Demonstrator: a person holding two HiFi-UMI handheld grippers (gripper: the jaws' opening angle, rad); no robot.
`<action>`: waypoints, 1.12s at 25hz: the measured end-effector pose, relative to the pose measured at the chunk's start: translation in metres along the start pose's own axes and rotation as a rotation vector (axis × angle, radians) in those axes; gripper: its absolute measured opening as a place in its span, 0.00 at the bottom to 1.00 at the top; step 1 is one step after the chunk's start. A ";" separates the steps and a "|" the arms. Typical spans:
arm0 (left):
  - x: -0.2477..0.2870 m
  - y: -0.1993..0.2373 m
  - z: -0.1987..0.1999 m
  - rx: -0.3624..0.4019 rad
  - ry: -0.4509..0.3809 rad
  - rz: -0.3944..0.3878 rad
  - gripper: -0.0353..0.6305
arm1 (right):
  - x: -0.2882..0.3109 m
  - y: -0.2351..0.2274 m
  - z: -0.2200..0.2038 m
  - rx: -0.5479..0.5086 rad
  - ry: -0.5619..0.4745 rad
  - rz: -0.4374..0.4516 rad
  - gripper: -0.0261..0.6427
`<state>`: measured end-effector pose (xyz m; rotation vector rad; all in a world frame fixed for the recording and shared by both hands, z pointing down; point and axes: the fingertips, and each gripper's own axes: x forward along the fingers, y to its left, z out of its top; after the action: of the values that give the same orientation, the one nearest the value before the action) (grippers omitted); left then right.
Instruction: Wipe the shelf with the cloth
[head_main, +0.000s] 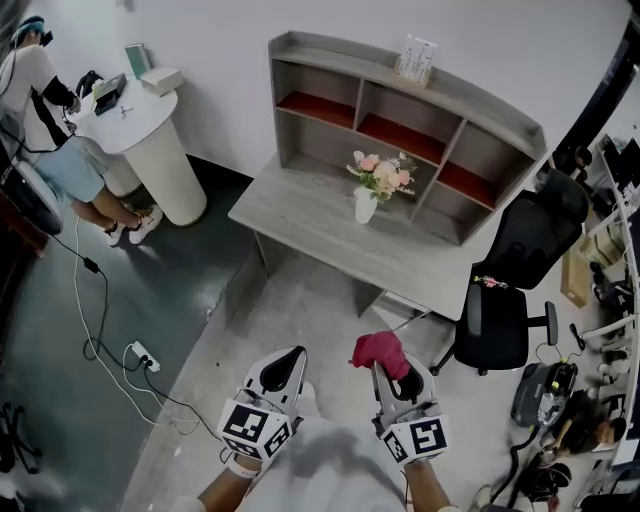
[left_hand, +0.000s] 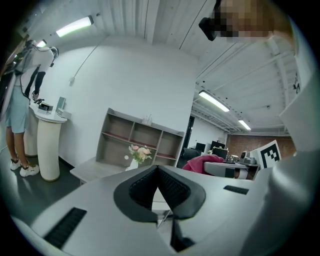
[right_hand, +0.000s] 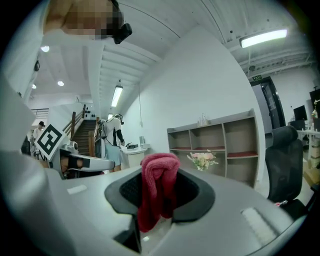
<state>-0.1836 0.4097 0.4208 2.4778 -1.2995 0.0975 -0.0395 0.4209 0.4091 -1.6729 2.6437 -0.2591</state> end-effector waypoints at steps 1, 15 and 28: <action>0.002 0.012 0.005 -0.001 -0.003 0.002 0.06 | 0.013 0.003 0.001 0.006 -0.002 0.001 0.23; 0.053 0.099 0.018 -0.068 0.020 0.025 0.06 | 0.119 -0.018 -0.011 0.026 0.054 -0.028 0.23; 0.196 0.123 0.053 -0.004 0.072 -0.021 0.06 | 0.223 -0.118 0.015 0.067 -0.018 -0.042 0.23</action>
<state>-0.1744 0.1738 0.4455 2.4600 -1.2429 0.1768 -0.0289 0.1693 0.4298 -1.7036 2.5586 -0.3277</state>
